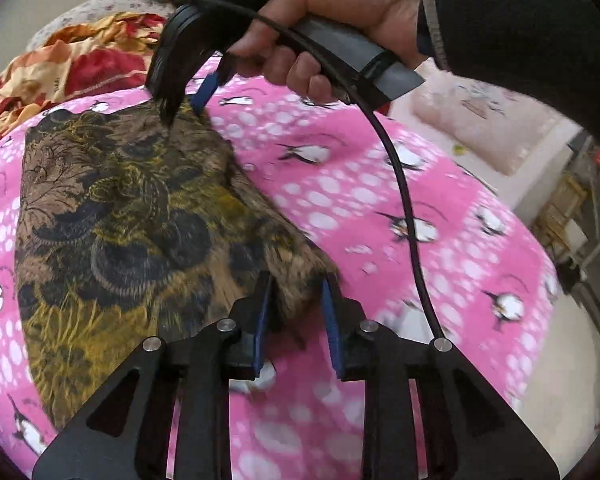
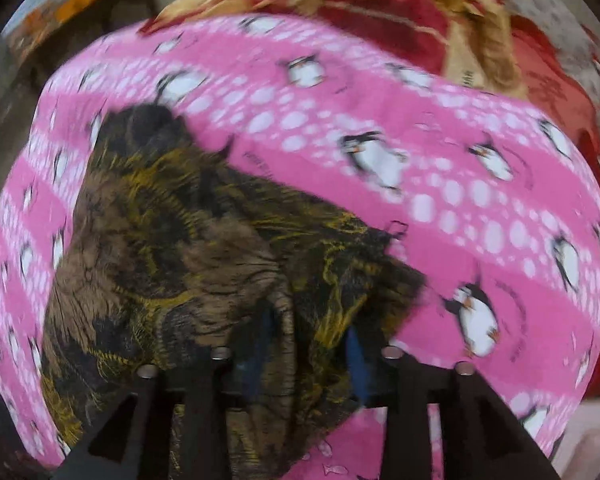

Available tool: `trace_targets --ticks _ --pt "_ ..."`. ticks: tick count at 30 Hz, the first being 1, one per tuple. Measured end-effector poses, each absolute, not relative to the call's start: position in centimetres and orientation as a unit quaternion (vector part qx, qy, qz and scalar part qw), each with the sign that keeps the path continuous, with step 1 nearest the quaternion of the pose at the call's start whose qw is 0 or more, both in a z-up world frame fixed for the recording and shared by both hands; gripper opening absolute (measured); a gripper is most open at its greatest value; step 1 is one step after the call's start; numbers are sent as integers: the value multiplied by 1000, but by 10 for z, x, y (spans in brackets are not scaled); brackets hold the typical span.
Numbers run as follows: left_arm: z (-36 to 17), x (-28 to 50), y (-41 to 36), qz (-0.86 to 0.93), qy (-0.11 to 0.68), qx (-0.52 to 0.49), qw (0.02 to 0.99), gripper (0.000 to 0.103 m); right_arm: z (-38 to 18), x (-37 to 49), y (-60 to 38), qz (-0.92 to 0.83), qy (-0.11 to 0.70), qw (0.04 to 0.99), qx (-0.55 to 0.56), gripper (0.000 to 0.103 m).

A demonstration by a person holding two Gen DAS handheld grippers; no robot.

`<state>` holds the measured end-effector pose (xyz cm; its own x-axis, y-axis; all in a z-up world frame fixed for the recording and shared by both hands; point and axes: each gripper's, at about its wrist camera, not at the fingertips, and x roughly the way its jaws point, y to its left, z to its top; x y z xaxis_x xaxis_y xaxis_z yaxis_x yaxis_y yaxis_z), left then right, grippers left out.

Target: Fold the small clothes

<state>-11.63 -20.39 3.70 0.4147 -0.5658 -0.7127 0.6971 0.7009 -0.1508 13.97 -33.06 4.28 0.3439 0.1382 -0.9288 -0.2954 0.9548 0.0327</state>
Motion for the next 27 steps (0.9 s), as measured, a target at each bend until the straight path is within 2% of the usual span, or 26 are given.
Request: trace_targets --ticks 4,7,9,11,12,16,17,22,25,27 --pt "66 -125 -154 -369 370 56 851 22 82 102 -352 112 489 863 -53 35" --pt "71 -115 -111 -308 357 43 881 22 110 41 -338 217 425 877 -51 35" --pt "59 -96 -88 -258 380 29 888 22 110 -2 -317 287 407 864 -72 35" --pt "40 -79 -77 -236 418 7 877 10 95 -36 -294 324 410 846 -105 34" --pt "26 -72 -77 -230 443 1 867 9 79 -51 -282 330 419 836 -125 33" --pt "14 -83 -97 -249 463 39 850 9 8 -66 -290 264 482 822 -150 33" --pt "17 -86 -100 -251 461 47 850 9 9 -71 -295 266 461 836 -134 33" --pt "70 -48 -84 -250 417 -11 874 9 34 -62 -291 246 486 830 -124 33" --pt "96 10 -87 -218 389 -27 895 9 63 -43 -288 187 448 868 -107 42" --pt "101 50 -98 -207 393 -36 895 9 73 -16 -285 105 440 888 -80 53"
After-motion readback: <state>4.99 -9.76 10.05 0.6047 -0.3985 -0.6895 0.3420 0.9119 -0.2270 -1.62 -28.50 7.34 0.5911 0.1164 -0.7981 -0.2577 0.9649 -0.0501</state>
